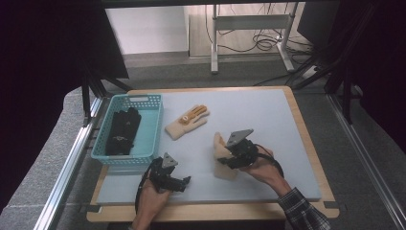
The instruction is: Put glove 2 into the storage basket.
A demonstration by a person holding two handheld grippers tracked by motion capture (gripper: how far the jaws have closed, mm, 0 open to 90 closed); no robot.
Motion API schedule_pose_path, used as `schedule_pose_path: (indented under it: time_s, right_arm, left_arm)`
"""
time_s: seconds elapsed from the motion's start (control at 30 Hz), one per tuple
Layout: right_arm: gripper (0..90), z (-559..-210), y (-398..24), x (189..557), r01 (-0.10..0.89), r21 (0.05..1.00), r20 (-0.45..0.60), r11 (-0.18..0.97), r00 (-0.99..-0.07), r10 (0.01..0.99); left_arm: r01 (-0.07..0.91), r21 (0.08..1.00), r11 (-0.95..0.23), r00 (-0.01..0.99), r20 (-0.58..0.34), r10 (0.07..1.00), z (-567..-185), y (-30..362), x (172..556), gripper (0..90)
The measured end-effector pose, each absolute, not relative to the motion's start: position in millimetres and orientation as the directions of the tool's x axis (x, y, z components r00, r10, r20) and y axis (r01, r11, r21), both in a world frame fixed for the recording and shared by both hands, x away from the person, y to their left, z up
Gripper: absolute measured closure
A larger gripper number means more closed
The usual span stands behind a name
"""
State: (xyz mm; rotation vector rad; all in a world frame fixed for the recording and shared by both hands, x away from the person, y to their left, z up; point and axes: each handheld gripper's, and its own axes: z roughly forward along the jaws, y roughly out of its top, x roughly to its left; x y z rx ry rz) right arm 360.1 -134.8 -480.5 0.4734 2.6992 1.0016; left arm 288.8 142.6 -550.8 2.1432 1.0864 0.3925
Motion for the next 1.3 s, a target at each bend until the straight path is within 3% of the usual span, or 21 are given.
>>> schedule_pose_path:
  time_s: [0.03,0.1,0.23,0.33,0.4,0.53,0.87,1.3]
  right_arm:
    - [36.5,-484,-131,361,0.234,0.672,-0.060,0.702,-0.928,0.367]
    - [32.1,-481,-133,362,0.235,0.691,-0.068,0.683,-0.920,0.386]
    - [31.3,-474,-145,367,0.266,0.709,-0.073,0.653,-0.894,0.443]
    - [34.8,-472,-159,374,0.310,0.710,-0.062,0.632,-0.866,0.495]
    - [43.4,-477,-169,378,0.358,0.704,-0.032,0.613,-0.847,0.531]
    - [51.5,-485,-175,385,0.401,0.700,0.010,0.590,-0.832,0.554]
    - [56.7,-489,-164,397,0.436,0.729,0.080,0.528,-0.820,0.566]
    - [69.0,-490,-113,423,0.446,0.747,0.096,0.493,-0.806,0.584]
  left_arm:
    - [0.587,0.701,-0.405,0.601,-0.042,0.798,-551,142,289,0.3]
    - [0.587,0.701,-0.405,0.601,-0.041,0.798,-551,142,289,0.4]
    - [0.588,0.699,-0.407,0.602,-0.041,0.798,-551,142,289,0.4]
    - [0.589,0.698,-0.408,0.602,-0.042,0.797,-551,142,289,0.3]
    - [0.589,0.698,-0.408,0.602,-0.042,0.797,-551,142,289,0.3]
    - [0.589,0.698,-0.408,0.602,-0.042,0.797,-551,142,289,0.3]
    - [0.589,0.698,-0.408,0.602,-0.042,0.797,-551,142,289,0.4]
    - [0.588,0.696,-0.413,0.604,-0.038,0.796,-551,143,289,0.4]
